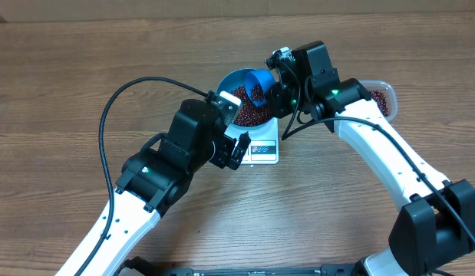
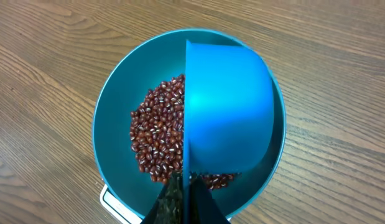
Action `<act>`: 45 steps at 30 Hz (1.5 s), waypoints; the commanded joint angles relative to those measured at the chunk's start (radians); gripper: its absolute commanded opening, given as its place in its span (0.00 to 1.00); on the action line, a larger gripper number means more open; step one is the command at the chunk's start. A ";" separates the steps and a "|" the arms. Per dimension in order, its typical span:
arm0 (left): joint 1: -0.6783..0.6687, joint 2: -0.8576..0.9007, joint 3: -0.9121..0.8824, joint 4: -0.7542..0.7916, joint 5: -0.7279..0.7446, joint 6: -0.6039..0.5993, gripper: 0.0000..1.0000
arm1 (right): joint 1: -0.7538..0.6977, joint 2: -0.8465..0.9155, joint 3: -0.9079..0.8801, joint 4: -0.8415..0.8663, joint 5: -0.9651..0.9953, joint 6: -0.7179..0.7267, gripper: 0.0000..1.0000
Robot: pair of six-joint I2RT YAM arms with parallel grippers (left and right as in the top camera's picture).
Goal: Scoop item into bowl and weigh 150g on scale
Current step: 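Tilt the blue scoop over the teal bowl to trickle in beans, then hold the scoop tilted over the bowl, shaking out small amounts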
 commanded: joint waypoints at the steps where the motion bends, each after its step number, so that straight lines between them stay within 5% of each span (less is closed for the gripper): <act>1: 0.003 0.002 0.026 0.000 0.002 -0.003 0.99 | 0.005 -0.030 0.005 0.013 -0.001 0.003 0.04; 45: 0.003 0.002 0.026 0.000 0.004 -0.003 1.00 | 0.004 -0.030 0.004 0.056 0.002 0.006 0.04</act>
